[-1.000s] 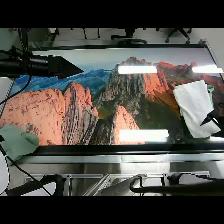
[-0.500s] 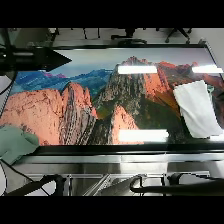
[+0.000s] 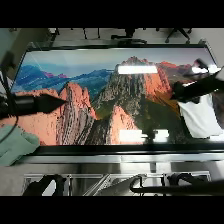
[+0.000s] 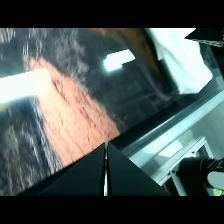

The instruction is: Fold the shirts.

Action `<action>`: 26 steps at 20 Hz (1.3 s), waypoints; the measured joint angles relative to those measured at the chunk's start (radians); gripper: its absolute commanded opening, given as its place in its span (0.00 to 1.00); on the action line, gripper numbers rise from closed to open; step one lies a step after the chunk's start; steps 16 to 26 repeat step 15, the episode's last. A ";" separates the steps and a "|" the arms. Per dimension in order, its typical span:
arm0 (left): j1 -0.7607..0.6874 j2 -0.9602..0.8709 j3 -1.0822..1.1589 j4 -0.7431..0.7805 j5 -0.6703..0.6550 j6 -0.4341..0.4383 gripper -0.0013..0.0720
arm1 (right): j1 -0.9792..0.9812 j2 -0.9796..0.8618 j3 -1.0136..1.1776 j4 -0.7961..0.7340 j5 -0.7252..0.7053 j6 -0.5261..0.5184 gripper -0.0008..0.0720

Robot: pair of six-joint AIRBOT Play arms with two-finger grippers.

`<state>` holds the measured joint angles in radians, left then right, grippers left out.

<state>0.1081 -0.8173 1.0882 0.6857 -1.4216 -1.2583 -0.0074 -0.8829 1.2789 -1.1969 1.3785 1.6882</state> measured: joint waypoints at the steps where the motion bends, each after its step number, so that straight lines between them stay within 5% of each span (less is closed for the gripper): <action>1: -0.014 0.046 -0.078 0.015 0.015 0.000 0.04 | 0.080 0.041 -0.086 -0.008 -0.045 -0.004 0.04; 8: -0.068 0.234 -0.388 0.050 0.084 0.002 0.04 | 0.360 0.186 -0.389 -0.032 -0.237 -0.006 0.04; 26: -0.073 0.272 -0.448 0.056 0.095 0.002 0.04 | 0.394 0.201 -0.425 -0.021 -0.268 -0.006 0.04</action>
